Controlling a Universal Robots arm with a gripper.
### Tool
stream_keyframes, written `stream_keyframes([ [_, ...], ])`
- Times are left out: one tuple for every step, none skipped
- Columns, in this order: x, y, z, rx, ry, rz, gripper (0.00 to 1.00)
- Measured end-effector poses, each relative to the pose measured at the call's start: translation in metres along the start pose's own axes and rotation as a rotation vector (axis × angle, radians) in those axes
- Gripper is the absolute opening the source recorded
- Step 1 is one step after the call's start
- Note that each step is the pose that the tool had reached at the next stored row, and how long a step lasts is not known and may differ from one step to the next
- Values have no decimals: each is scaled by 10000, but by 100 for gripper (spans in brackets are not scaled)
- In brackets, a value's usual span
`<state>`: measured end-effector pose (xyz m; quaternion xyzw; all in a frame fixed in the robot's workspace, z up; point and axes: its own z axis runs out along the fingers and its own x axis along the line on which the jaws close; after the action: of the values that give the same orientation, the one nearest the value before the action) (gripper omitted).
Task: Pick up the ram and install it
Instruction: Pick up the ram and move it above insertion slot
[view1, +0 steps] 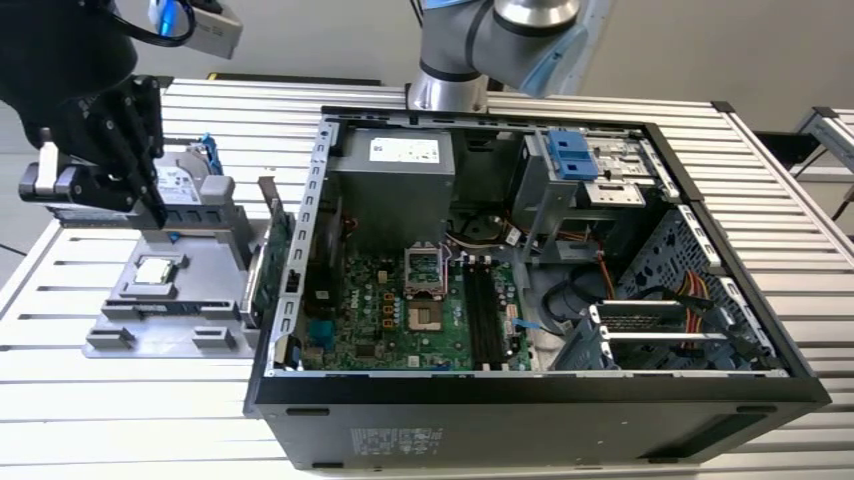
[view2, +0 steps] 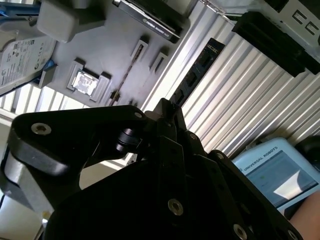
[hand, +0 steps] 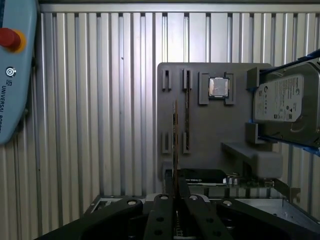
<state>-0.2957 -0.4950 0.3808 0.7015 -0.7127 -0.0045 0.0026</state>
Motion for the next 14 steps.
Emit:
stream_keyframes([
  [0, -11, 0, 0, 1, 0, 0],
  [0, -22, 0, 0, 0, 0, 0],
  [-1, -32, 0, 0, 0, 0, 0],
  [-1, -44, 0, 0, 0, 0, 0],
  [-1, -55, -1, 0, 0, 0, 0],
  [-1, -66, -1, 0, 0, 0, 0],
  [-1, -78, -1, 0, 0, 0, 0],
  [-1, -88, -1, 0, 0, 0, 0],
  [-1, -100, -1, 0, 0, 0, 0],
  [-2, -111, -1, 1, -1, 0, 0],
  [-2, -123, -1, 0, 0, 0, 0],
  [-2, -135, -1, 0, 0, 0, 0],
  [-2, -146, -1, 0, 0, 0, 0],
  [-2, -158, -1, 0, -1, -1, 0],
])
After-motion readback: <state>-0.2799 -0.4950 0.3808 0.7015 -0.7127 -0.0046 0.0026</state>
